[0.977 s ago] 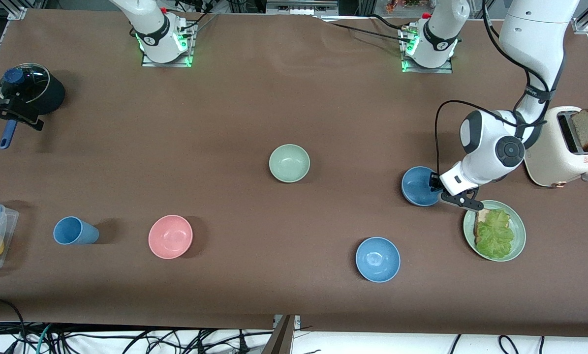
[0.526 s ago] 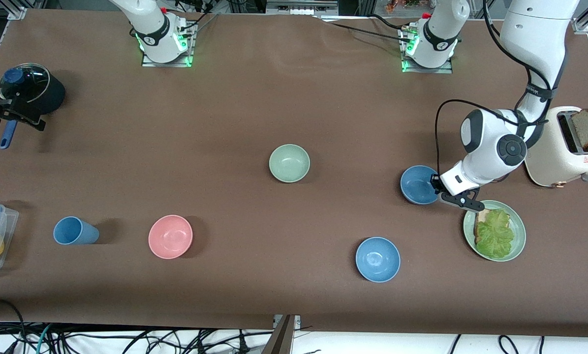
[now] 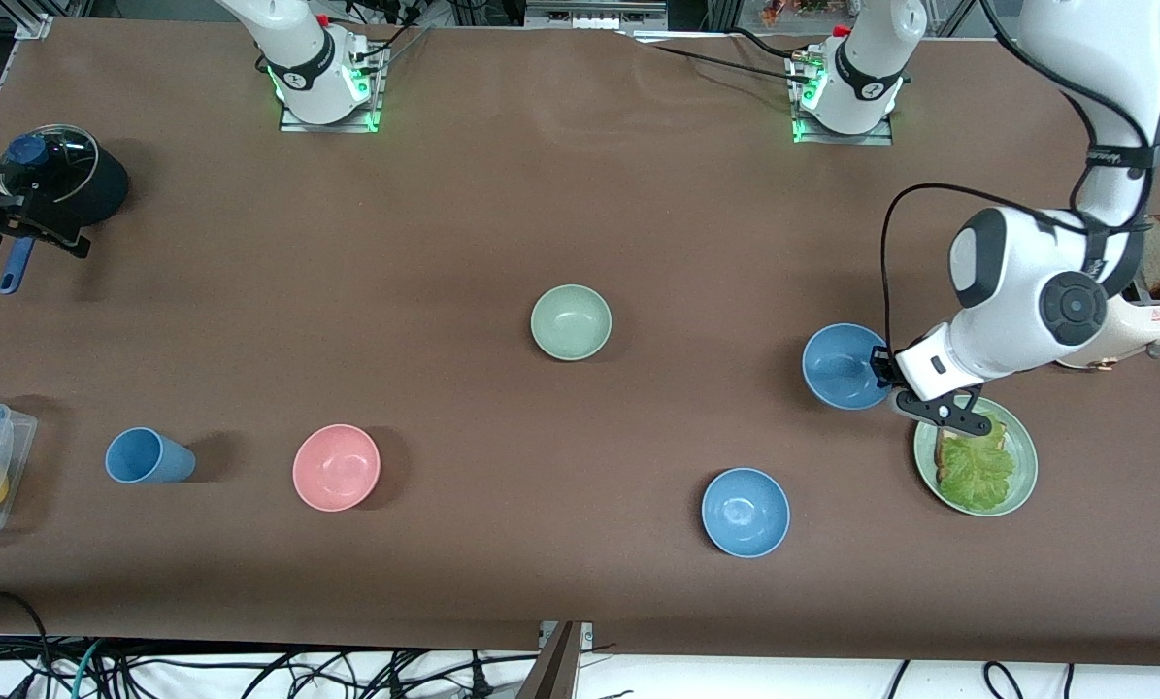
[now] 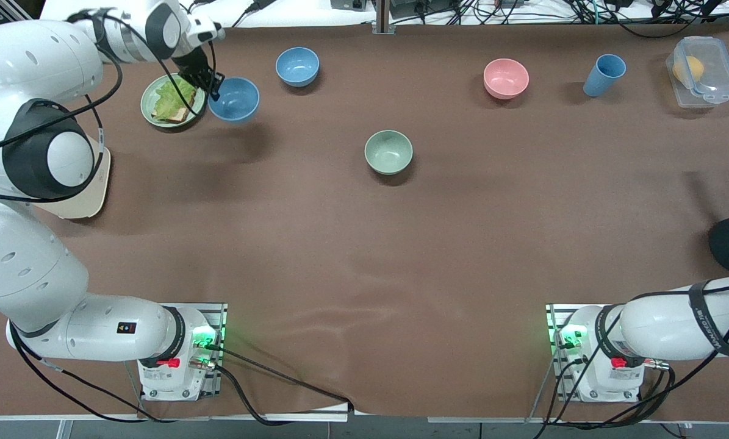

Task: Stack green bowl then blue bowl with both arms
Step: 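Carry the blue bowl with the left gripper into the green bowl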

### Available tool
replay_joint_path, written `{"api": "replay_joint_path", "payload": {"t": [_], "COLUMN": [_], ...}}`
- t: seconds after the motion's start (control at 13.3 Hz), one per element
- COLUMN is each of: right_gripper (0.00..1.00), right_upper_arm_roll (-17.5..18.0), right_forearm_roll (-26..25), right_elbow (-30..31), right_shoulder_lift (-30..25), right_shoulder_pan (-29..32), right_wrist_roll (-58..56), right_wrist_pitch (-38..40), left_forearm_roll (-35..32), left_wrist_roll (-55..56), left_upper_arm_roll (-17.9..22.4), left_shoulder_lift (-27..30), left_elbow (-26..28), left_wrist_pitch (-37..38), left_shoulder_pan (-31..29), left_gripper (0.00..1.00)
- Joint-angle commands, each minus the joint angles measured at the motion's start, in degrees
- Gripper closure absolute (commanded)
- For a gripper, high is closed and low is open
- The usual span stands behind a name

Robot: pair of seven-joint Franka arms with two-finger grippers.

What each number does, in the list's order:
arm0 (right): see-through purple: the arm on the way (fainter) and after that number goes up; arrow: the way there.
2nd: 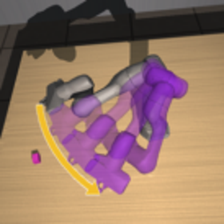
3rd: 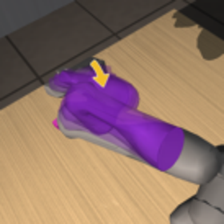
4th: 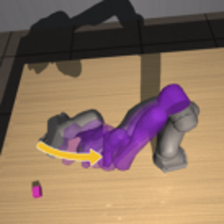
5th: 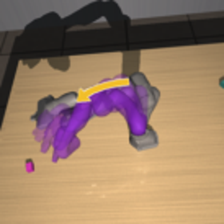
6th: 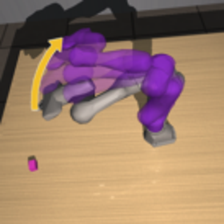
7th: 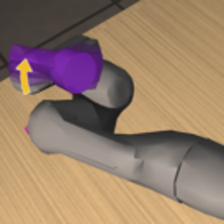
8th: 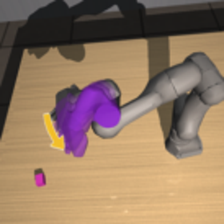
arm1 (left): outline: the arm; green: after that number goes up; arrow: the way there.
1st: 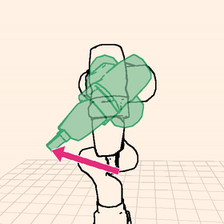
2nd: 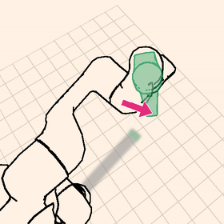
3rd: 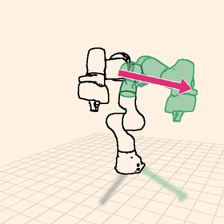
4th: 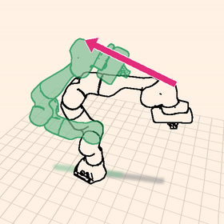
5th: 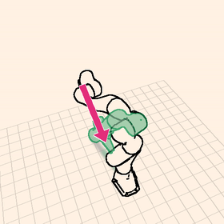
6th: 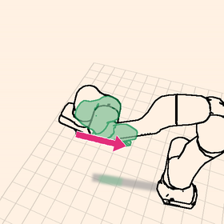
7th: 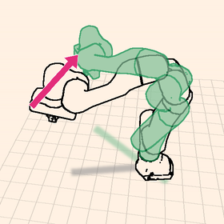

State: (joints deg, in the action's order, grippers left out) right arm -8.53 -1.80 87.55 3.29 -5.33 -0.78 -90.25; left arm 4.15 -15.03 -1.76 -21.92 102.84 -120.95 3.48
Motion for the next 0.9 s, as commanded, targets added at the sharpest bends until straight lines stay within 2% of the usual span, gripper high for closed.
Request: {"api": "replay_joint_path", "payload": {"t": [0.0, 0.23, 0.45, 0.6, 0.83], "right_gripper": [0.01, 0.01, 0.01, 0.01, 0.01], "right_upper_arm_roll": [0.62, 0.62, 0.62, 0.62, 0.53], "right_forearm_roll": [0.04, 0.13, 0.04, 0.04, 0.04], "right_elbow": [-1.16, -1.16, -1.16, -1.16, -1.16], "right_shoulder_lift": [0.13, 0.22, 0.22, 0.13, 0.22], "right_shoulder_pan": [0.67, 0.67, 0.67, 0.76, 0.76], "right_wrist_roll": [-0.54, -0.54, -0.54, -0.63, -0.63], "right_wrist_pitch": [1.21, 1.21, 1.21, 1.21, 1.12], "left_forearm_roll": [-0.20, 3.92, 4.29, 4.37, 4.55], "left_wrist_roll": [4.63, 14.20, 27.11, 32.76, 39.70], "left_upper_arm_roll": [-0.09, -0.09, 0.00, 0.00, 0.00], "left_shoulder_lift": [-0.76, -2.68, -8.56, -12.35, -13.68], "left_elbow": [-4.48, -7.99, -15.80, -20.46, -21.54], "left_wrist_pitch": [3.44, 3.62, 3.62, 3.45, 3.53], "left_shoulder_pan": [5.29, 11.18, 18.56, 21.29, 26.29], "left_gripper": [1.00, 1.00, 1.00, 1.00, 1.00]}}
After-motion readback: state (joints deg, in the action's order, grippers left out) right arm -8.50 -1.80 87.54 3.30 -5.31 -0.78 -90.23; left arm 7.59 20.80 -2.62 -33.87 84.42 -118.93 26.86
